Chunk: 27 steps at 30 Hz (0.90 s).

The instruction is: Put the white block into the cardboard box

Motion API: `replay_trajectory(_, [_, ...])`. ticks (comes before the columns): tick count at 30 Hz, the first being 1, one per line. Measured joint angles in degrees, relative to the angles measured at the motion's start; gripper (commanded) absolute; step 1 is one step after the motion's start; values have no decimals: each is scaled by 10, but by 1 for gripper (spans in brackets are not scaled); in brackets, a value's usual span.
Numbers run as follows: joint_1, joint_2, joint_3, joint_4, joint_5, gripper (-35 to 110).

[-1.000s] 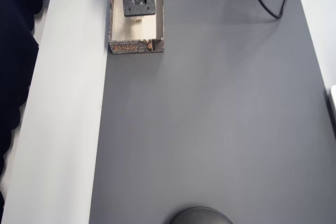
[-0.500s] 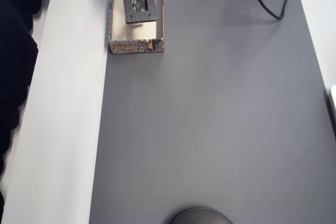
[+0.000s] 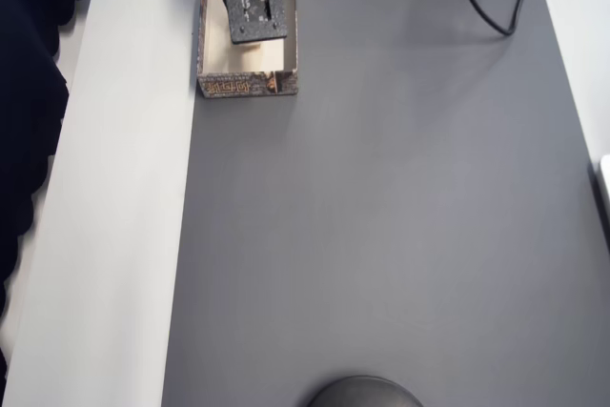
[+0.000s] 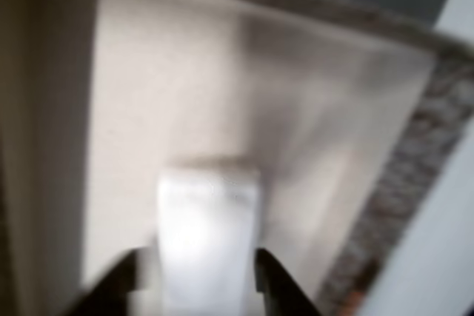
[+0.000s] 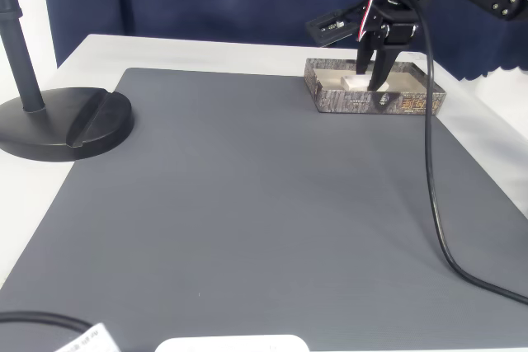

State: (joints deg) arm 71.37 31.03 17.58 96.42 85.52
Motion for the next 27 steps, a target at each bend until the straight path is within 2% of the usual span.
replay_trajectory(7, [0,0,-9,-29,38,44])
replay_trajectory(16, [-1,19,-8,-29,45,41])
replay_trajectory(21, [-24,101,41,-17,33,30])
replay_trajectory(27, [-52,233,148,-2,-47,5])
